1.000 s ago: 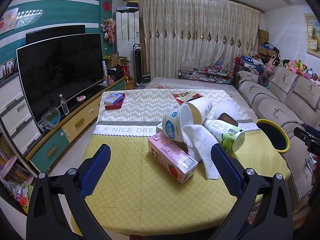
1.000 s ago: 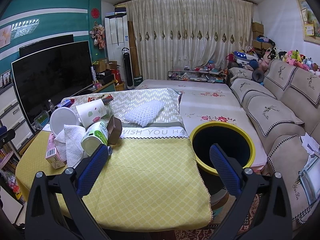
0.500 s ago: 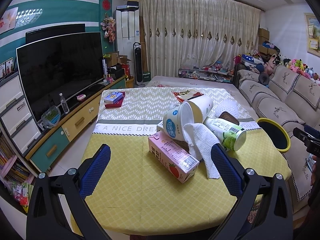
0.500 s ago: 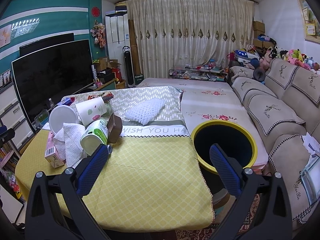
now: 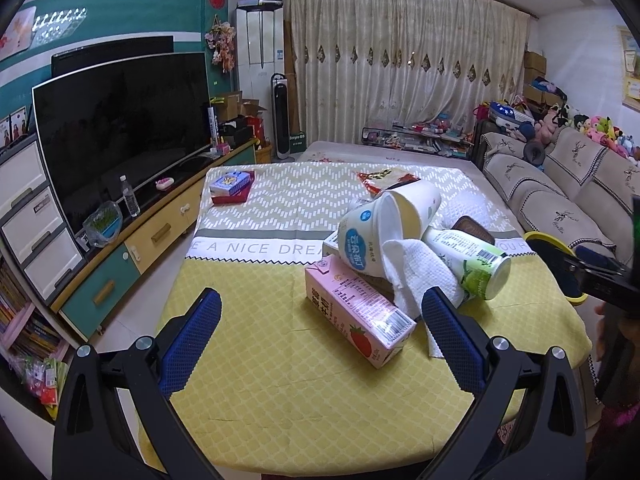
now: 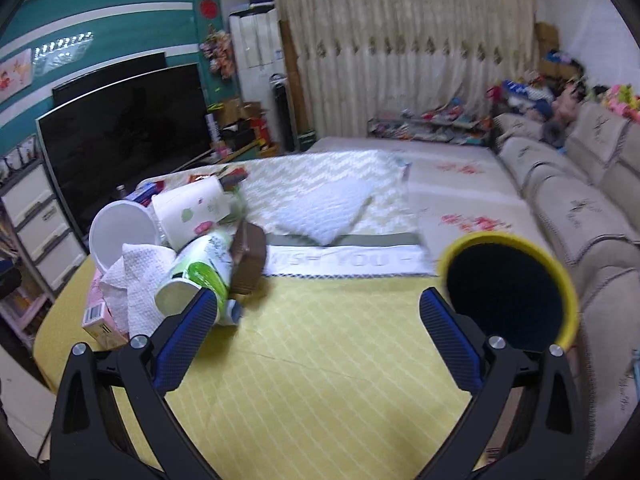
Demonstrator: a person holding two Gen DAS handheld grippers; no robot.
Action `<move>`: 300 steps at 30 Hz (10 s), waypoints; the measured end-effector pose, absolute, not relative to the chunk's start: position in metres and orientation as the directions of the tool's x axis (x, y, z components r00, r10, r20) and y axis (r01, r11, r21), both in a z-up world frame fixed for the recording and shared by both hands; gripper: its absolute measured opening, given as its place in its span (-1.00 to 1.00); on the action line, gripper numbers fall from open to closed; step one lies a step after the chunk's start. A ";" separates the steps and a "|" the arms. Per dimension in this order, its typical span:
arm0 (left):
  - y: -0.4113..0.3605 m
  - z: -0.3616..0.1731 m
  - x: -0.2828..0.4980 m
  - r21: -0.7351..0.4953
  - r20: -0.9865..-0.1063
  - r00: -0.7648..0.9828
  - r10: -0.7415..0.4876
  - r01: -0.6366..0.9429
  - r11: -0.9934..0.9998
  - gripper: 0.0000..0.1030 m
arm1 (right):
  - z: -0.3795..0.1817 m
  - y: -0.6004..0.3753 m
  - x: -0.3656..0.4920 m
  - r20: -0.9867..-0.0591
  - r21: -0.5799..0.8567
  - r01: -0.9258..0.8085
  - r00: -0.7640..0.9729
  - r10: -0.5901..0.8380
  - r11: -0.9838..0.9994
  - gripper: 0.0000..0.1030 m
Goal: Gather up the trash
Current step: 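Grasp the green-white bottle on the table with the right gripper, then carry the bottle over the yellow bin and open the right gripper, then grasp the white yogurt cup with the left gripper while right grasps tissue, then drop the yogurt cup into the yellow bin with the left gripper, then grasp the white tissue with the right gripper and drop it in the bin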
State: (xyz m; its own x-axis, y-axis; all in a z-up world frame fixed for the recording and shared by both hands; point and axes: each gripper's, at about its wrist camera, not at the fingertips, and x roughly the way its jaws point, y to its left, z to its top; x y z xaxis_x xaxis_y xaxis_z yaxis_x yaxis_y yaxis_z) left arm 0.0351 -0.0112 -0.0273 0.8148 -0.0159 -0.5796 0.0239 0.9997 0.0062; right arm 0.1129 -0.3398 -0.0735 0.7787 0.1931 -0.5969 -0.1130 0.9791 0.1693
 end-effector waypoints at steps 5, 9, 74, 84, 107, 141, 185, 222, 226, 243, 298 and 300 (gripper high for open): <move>-0.009 -0.035 0.047 0.005 -0.594 0.804 -0.009 0.015 1.000 0.93 | -0.070 -0.319 0.119 -0.567 0.216 -0.179 0.778 0.273 0.960 0.39; -0.006 -0.040 0.058 0.009 -0.602 0.798 -0.005 0.013 1.000 0.93 | -0.063 -0.283 0.102 -0.521 0.123 -0.294 0.794 0.314 0.948 0.39; -0.042 -0.062 0.080 0.015 -0.626 0.776 -0.077 0.111 0.994 0.93 | -0.011 -0.465 0.140 -0.445 0.067 0.208 0.881 -0.158 0.976 -0.04; -0.065 -0.070 0.104 0.053 -0.656 0.753 -0.056 0.119 0.991 0.93 | -0.118 -0.513 0.199 -0.632 0.025 0.349 0.731 -0.256 0.937 -0.03; -0.055 -0.065 0.215 0.026 -0.720 0.684 -0.116 0.193 0.981 0.77 | -0.104 -0.472 0.175 -0.583 0.004 0.288 0.779 -0.232 0.958 0.23; -0.115 0.040 0.187 0.167 -0.485 0.870 -0.095 0.199 0.966 -0.54 | -0.051 -0.482 0.101 -0.447 0.170 0.217 0.886 -0.121 0.961 0.28; -0.412 -0.012 0.183 0.160 -0.653 0.594 -0.470 0.714 0.681 -0.54 | -0.061 -0.558 -0.001 -0.415 0.099 0.358 0.863 -0.289 0.928 0.58; -0.153 0.026 0.160 -0.002 -0.503 0.835 -0.223 0.257 0.966 0.91 | -0.096 -0.415 0.094 -0.557 0.187 -0.078 0.813 0.171 0.979 0.63; -0.077 0.014 0.140 -0.062 -0.509 0.849 -0.145 0.132 0.989 0.91 | -0.101 -0.355 0.109 -0.575 0.197 -0.235 0.759 0.306 0.952 0.63; -0.007 -0.028 0.108 -0.091 -0.528 0.846 -0.073 0.028 0.995 0.91 | -0.125 -0.251 0.158 -0.768 0.099 -0.368 0.563 0.306 0.925 -0.04; -0.044 -0.054 0.130 -0.055 -0.618 0.784 -0.055 0.027 0.998 0.91 | -0.081 -0.518 0.159 -0.604 -0.043 0.313 0.749 -0.275 0.949 -0.64; -0.045 -0.056 0.132 -0.052 -0.625 0.779 -0.049 0.021 0.998 0.91 | -0.091 -0.525 0.163 -0.616 -0.044 0.336 0.733 -0.290 0.941 -0.17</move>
